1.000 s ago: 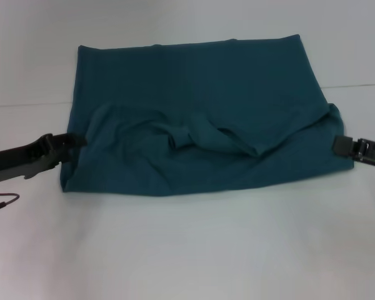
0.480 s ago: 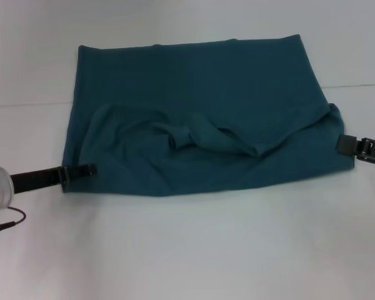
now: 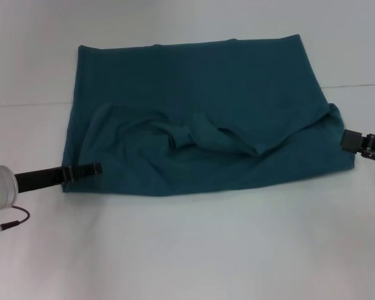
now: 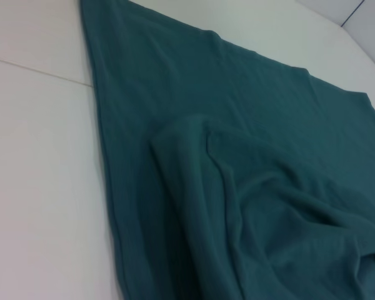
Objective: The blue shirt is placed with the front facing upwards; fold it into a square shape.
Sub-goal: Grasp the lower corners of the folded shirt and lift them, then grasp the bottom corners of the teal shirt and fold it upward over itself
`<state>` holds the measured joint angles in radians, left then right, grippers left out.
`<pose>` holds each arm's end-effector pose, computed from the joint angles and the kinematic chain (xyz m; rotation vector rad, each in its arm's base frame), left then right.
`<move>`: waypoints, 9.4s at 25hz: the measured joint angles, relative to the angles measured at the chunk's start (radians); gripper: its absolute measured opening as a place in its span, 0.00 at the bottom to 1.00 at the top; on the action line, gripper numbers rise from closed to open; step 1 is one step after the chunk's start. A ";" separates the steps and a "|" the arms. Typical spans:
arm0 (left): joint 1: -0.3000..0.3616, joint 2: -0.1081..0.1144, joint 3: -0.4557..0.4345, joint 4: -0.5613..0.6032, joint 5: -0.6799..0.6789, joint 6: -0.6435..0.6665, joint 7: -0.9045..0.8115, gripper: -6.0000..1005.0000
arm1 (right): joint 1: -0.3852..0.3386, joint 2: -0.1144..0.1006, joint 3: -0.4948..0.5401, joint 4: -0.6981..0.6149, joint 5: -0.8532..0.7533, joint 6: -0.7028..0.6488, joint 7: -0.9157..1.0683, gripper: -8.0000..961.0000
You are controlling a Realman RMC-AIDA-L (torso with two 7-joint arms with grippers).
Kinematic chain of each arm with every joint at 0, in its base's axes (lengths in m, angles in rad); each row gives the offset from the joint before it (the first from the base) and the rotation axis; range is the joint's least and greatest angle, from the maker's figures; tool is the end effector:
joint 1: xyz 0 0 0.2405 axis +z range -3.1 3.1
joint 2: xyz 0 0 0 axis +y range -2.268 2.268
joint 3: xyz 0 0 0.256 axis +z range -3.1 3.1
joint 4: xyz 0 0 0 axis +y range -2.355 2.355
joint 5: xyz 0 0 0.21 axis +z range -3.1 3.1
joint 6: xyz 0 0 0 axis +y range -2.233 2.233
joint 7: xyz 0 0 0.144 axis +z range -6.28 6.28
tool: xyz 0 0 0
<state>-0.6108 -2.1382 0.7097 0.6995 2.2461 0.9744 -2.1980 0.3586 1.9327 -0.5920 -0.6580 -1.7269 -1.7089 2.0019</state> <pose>-0.2914 0.3938 -0.0102 -2.0514 -1.4821 -0.4383 0.3086 0.2994 0.0949 -2.2575 1.4423 1.1552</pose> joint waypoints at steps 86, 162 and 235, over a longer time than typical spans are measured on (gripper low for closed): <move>-0.098 0.082 -0.126 -0.097 -0.054 0.139 -0.328 0.03 | 0.362 -0.002 -0.039 0.039 -0.852 0.650 0.331 0.72; 0.029 0.092 -0.088 0.199 0.377 0.919 -0.218 0.03 | 0.238 -0.002 -0.095 -0.273 -1.008 -0.156 0.243 0.08; -0.312 0.090 -0.095 -0.111 0.363 -0.180 -0.542 0.03 | 0.581 0.009 -0.191 0.221 -0.836 1.251 0.382 0.11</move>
<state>-0.9225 -2.0486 0.6152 0.5889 2.6093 0.7946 -2.7399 0.9396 1.9421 -0.7835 -0.4375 -2.5630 -0.4579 2.3841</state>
